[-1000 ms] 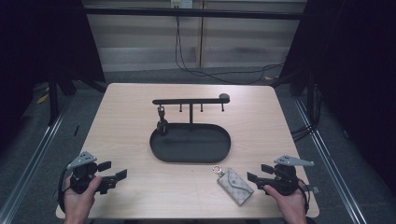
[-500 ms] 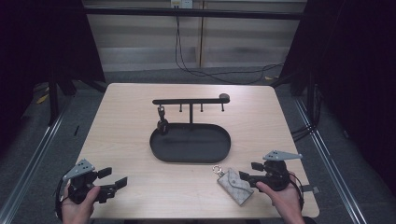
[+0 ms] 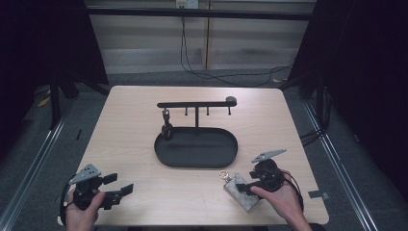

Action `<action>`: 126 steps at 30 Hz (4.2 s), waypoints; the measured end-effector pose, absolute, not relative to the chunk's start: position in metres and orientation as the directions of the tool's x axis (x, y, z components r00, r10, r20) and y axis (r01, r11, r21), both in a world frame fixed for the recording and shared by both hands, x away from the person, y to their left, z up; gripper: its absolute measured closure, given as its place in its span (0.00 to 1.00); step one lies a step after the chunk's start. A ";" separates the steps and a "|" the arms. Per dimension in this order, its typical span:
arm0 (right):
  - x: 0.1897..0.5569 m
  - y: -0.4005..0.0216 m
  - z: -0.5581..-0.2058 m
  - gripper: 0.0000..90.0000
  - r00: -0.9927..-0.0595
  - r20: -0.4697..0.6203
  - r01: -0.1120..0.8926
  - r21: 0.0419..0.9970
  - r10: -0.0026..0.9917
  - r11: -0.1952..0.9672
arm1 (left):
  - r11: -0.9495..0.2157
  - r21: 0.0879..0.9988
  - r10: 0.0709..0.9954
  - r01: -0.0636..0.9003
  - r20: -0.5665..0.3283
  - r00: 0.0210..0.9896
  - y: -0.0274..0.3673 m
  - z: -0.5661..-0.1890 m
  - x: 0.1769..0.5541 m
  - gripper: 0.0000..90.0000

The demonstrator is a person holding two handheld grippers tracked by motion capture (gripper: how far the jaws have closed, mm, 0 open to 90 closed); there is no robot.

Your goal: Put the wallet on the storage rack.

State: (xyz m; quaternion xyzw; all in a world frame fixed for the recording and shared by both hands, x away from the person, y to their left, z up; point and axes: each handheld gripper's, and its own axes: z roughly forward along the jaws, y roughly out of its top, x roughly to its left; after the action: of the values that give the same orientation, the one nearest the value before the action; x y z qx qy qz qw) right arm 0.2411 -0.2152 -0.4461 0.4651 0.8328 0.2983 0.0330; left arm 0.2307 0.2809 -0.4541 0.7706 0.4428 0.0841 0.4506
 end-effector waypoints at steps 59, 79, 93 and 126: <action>0.271 -0.167 -0.466 0.35 -0.587 0.116 0.809 0.108 0.801 0.577 | -0.215 0.756 0.751 0.618 -0.276 0.600 0.282 -0.459 0.236 0.22; 0.275 -0.168 -0.438 0.38 -0.596 0.076 0.803 0.084 0.799 0.591 | -0.215 0.756 0.753 0.618 -0.275 0.598 0.282 -0.459 0.237 0.22; 0.282 -0.168 -0.425 0.38 -0.605 0.079 0.796 0.060 0.793 0.602 | -0.220 0.753 0.751 0.620 -0.275 0.601 0.281 -0.460 0.239 0.22; 0.302 -0.180 -0.389 0.38 -0.576 0.082 0.817 0.098 0.813 0.569 | -0.222 0.750 0.743 0.623 -0.283 0.606 0.282 -0.461 0.239 0.22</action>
State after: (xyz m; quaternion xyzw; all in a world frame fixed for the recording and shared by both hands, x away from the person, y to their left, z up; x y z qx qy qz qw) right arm 0.3020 -0.1799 -0.3889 0.4601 0.8856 0.0626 -0.0138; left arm 0.2387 0.2816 -0.4611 0.7787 0.4386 0.0678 0.4434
